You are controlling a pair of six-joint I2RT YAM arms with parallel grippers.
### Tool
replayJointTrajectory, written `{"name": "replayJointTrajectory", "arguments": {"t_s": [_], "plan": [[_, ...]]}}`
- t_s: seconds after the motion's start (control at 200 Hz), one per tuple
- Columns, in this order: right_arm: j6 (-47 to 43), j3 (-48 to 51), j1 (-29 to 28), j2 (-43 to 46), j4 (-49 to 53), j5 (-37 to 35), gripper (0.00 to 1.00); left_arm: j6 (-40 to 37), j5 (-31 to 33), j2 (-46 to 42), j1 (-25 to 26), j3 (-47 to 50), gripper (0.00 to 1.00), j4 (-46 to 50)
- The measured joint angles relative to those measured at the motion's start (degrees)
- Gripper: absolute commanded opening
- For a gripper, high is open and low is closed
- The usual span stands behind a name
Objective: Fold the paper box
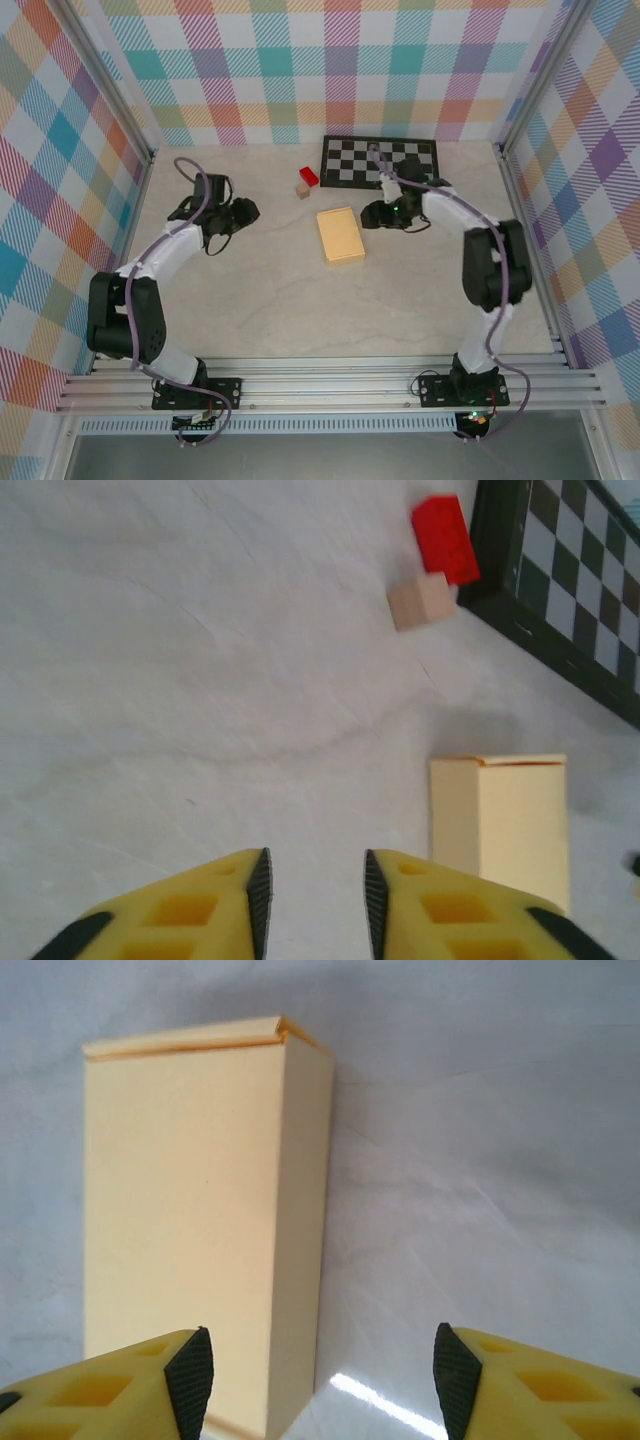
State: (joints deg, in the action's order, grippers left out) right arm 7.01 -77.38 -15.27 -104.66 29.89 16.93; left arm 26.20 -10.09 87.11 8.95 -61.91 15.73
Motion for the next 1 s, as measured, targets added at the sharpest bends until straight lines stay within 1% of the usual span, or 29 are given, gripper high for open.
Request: {"name": "replayJointTrajectory", "arguments": {"t_s": [0.065,0.13,0.215,0.26,0.345,0.415,0.465,0.525,0.585,0.595,0.605,0.62,0.65,0.665,0.695,0.755,0.83,0.84,0.85,0.86,0.93,1.0], "plan": [[1.7,5.8,1.6,8.2,-2.6,-2.1,0.67,-2.1,2.8,-1.8,-0.6,1.5,0.6,-1.3],[2.5,10.9,3.1,15.2,-5.6,-5.5,0.69,-4.2,6.2,-3.7,-0.7,4.7,0.64,-3.6],[2.6,17.3,4.6,21.0,-10.0,-10.2,0.7,-7.1,11.3,-6.1,-1.2,11.3,0.68,-8.4],[2.6,20.8,5.6,22.7,-12.5,-11.9,0.7,-8.5,13.5,-7.0,-1.7,15.1,0.7,-11.0],[1.9,27.9,7.6,24.1,-17.9,-14.5,0.71,-11.1,17.0,-7.5,-3.5,21.4,0.72,-16.2],[1.0,33.4,9.4,24.3,-22.4,-16.8,0.77,-12.9,19.2,-7.3,-4.9,25.0,0.72,-20.2],[0.5,36.5,10.5,24.3,-25.5,-18.6,0.79,-14.2,20.2,-6.8,-5.4,26.7,0.72,-23.5],[0.0,39.6,11.7,24.2,-29.8,-20.1,0.84,-15.7,21.6,-5.9,-5.6,29.5,0.72,-30.1],[-0.3,42.1,12.8,24.1,-34.3,-21.1,0.88,-17.4,22.2,-5.5,-5.7,32.4,0.72,-35.5],[-0.3,42.5,12.9,24.1,-34.9,-21.3,0.91,-17.6,22.2,-5.4,-5.7,32.8,0.72,-36.1],[-0.3,42.8,13.1,24.0,-35.7,-21.5,0.97,-17.9,22.2,-5.3,-5.7,33.3,0.72,-37.1],[-0.5,43.2,13.2,23.9,-36.7,-21.5,1.0,-18.4,22.1,-5.2,-5.7,34.2,0.71,-38.9],[-0.6,43.9,13.5,23.7,-38.6,-21.9,1.0,-19.1,21.9,-4.6,-5.7,35.3,0.72,-41.4],[-1.0,44.1,13.6,23.5,-39.5,-22.0,1.0,-19.5,21.7,-4.2,-5.8,35.8,0.77,-42.8],[-1.2,44.5,13.8,23.3,-41.0,-22.1,1.0,-20.8,20.6,-2.9,-5.8,36.5,0.82,-45.5],[-1.7,45.0,13.8,22.9,-43.9,-22.3,1.0,-22.9,19.0,0.6,-5.1,37.1,0.85,-50.8],[-2.2,45.4,13.8,22.8,-47.5,-22.3,1.0,-25.1,17.7,2.4,-4.5,38.0,0.9,-54.0],[-2.3,45.5,13.8,22.8,-48.0,-22.3,1.0,-25.5,17.5,2.5,-4.5,38.1,0.93,-54.2],[-2.4,45.6,13.8,22.8,-48.4,-22.3,1.0,-25.6,17.1,2.6,-4.5,38.1,0.98,-54.3],[-2.4,45.7,13.8,22.8,-48.9,-22.3,1.0,-25.7,17.0,2.6,-4.5,38.1,0.99,-54.6],[-3.4,46.8,13.8,22.5,-53.7,-21.8,1.0,-26.4,15.5,2.7,-5.0,38.1,1.0,-56.4],[-3.9,49.0,13.8,20.8,-60.9,-21.4,1.0,-26.8,14.6,2.7,-5.1,38.1,1.0,-57.8]]}}
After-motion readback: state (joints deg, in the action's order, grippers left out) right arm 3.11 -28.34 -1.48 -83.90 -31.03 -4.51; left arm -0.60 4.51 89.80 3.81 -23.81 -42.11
